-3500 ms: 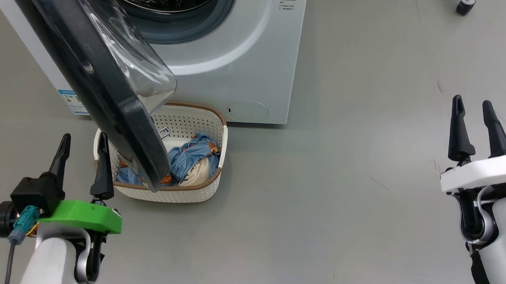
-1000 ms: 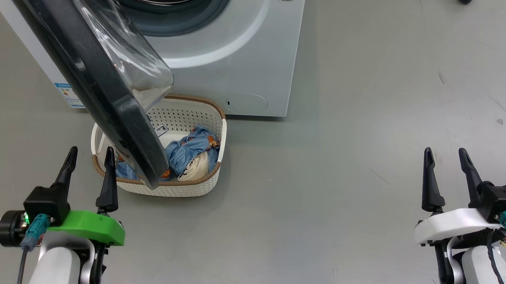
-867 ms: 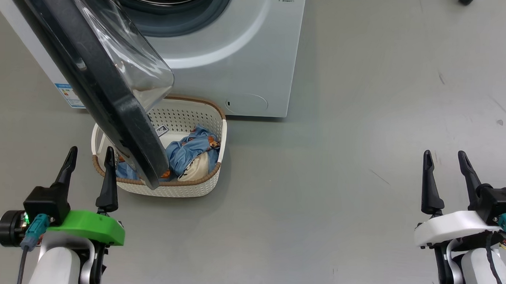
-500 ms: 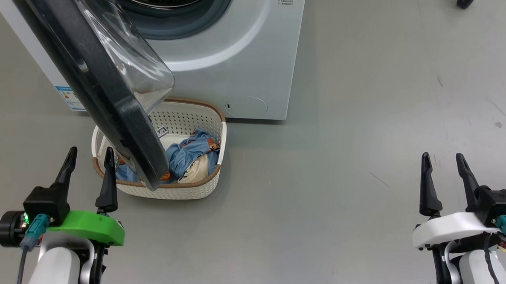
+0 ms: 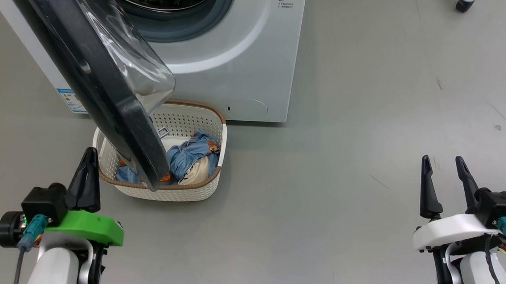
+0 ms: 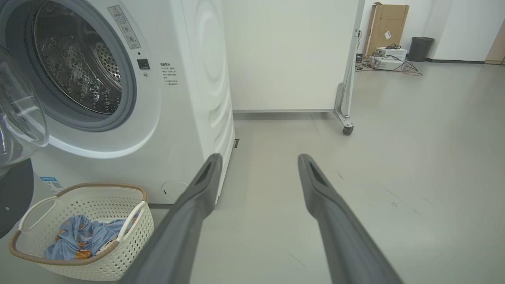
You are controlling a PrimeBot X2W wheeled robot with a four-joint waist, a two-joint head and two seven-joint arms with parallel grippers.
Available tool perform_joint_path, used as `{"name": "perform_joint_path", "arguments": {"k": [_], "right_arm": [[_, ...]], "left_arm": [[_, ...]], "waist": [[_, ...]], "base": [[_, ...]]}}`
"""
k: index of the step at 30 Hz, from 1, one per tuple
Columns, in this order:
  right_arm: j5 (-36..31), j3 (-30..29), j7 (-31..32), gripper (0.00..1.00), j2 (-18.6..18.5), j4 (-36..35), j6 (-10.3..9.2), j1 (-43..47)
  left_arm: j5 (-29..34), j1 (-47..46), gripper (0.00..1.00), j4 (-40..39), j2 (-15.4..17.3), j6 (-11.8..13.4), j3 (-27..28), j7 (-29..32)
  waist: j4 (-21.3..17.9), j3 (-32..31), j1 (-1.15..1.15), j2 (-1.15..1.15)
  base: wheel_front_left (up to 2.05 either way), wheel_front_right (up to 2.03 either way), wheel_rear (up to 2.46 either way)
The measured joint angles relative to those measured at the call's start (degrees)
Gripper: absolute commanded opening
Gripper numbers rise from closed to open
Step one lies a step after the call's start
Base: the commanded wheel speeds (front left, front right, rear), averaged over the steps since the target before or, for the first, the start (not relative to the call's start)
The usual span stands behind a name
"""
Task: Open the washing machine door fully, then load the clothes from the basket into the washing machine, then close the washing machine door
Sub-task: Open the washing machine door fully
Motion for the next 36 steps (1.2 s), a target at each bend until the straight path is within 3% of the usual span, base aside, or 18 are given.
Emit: {"name": "perform_joint_path", "arguments": {"k": [4, 11, 19, 27, 36], "right_arm": [[0.0, -0.4, 0.0, 1.0, 0.0, 0.0, 0.18, 0.0], [-0.5, -0.9, 0.0, 1.0, 0.4, 0.2, 0.69, 0.0], [-1.0, -1.6, 0.0, 1.0, 1.1, 0.3, 0.76, 0.0], [-1.0, -1.7, 0.0, 1.0, 1.5, 0.7, 1.34, 0.0], [-1.1, -1.8, 0.0, 1.0, 1.6, 1.3, 1.77, 0.0]], "left_arm": [[-0.2, 0.0, 0.0, -1.3, -0.3, 0.0, 1.9, 0.0], [0.7, -3.8, 0.0, -12.7, -0.4, 0.0, 5.9, 0.0], [0.6, -9.5, 0.0, -23.4, -1.4, 0.0, 5.8, -0.3], [0.8, -13.1, 0.0, -32.2, -1.3, 0.0, -5.9, -0.4], [0.8, -12.1, 0.0, -32.7, -0.2, 0.0, -18.4, -0.4]], "waist": [[0.1, 0.0, 0.0, 0.0], [0.4, -0.1, 0.0, 0.0], [0.6, -0.3, 0.0, 0.0], [0.3, -0.3, 0.0, 0.0], [-0.3, -0.1, 0.0, 0.0]], "base": [[0.0, 0.0, 0.0], [0.0, 0.0, 0.0], [0.0, 0.0, 0.0], [0.0, 0.0, 0.0], [0.0, 0.0, 0.0]]}}
